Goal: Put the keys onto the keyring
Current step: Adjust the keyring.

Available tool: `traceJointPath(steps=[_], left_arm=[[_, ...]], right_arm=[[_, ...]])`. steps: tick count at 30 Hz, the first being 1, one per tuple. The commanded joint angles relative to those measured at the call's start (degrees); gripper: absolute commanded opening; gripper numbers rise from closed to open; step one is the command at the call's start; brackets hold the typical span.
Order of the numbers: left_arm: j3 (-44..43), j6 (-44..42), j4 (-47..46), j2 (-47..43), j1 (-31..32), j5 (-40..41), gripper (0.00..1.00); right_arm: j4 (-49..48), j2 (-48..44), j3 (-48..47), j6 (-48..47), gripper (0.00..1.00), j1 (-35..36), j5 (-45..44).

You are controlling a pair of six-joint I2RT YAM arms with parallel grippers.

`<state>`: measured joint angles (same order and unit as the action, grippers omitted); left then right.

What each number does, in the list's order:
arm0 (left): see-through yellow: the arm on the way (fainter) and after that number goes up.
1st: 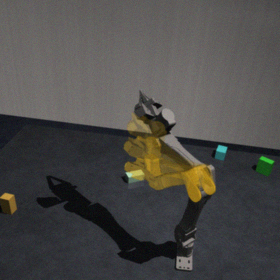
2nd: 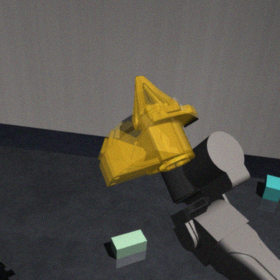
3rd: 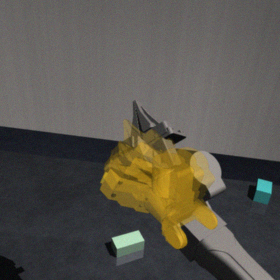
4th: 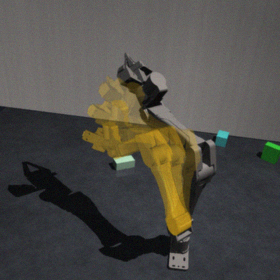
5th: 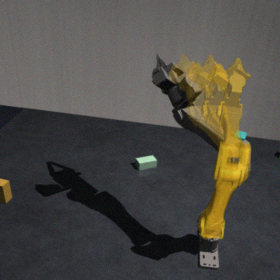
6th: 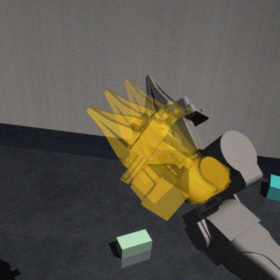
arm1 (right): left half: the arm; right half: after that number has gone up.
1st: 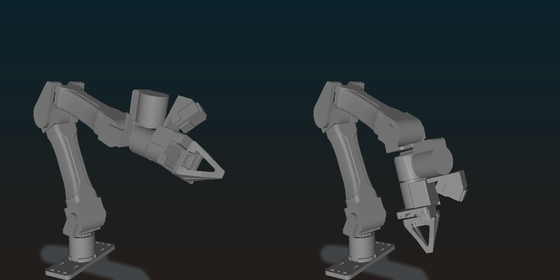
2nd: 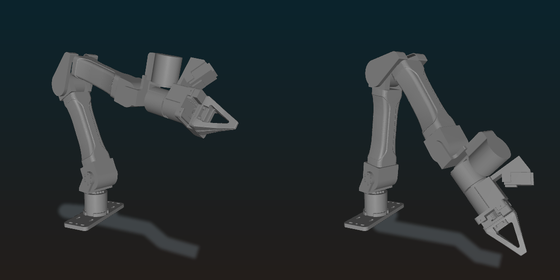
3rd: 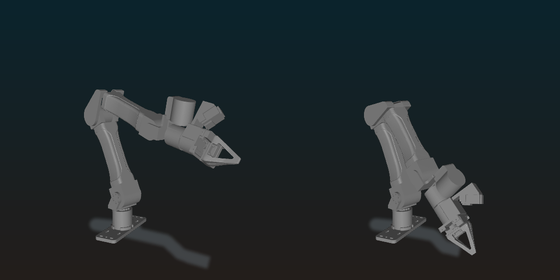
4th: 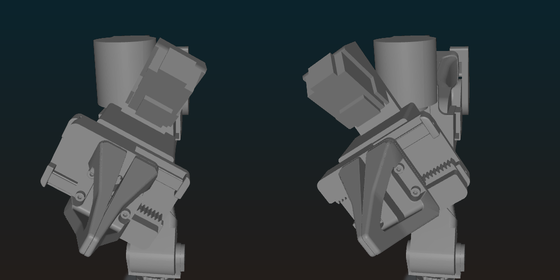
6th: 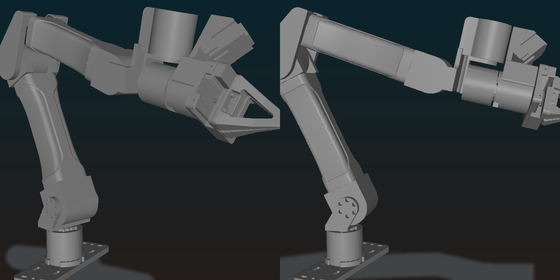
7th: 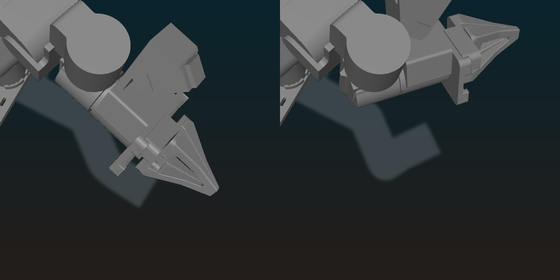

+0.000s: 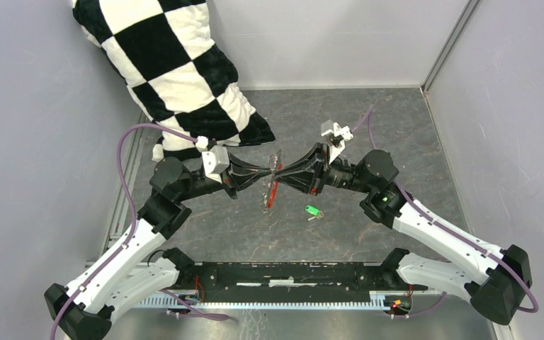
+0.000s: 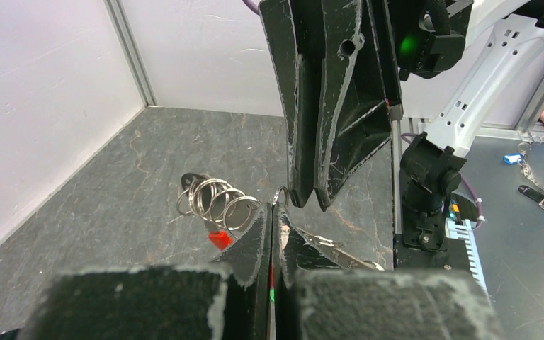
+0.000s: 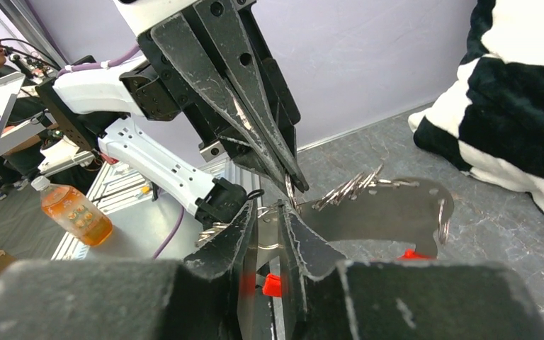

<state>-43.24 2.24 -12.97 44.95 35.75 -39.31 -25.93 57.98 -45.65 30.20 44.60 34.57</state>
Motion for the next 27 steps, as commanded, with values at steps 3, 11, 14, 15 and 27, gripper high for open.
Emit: traceJointPath(steps=[3,11,14,15,27], left_arm=[[-2.7,0.9,-2.3,0.1,-0.1,0.2,0.02],[-2.1,0.3,-2.0,0.0,-0.1,-0.2,0.02],[-2.0,0.2,-2.1,0.0,-0.1,-0.2,0.02],[-2.1,0.2,-2.1,0.0,-0.1,-0.2,0.02],[-1.9,0.0,-1.6,-0.9,-0.1,-0.1,0.02]], right_arm=[[-3.5,0.3,0.6,1.5,0.18,0.2,0.7],[-9.9,1.6,2.0,4.9,0.09,0.5,0.4],[-10.4,1.9,2.5,5.2,0.04,0.8,0.6],[-10.2,1.9,2.7,5.0,0.01,0.8,0.6],[-6.0,0.5,2.0,2.4,0.12,0.8,-0.6]])
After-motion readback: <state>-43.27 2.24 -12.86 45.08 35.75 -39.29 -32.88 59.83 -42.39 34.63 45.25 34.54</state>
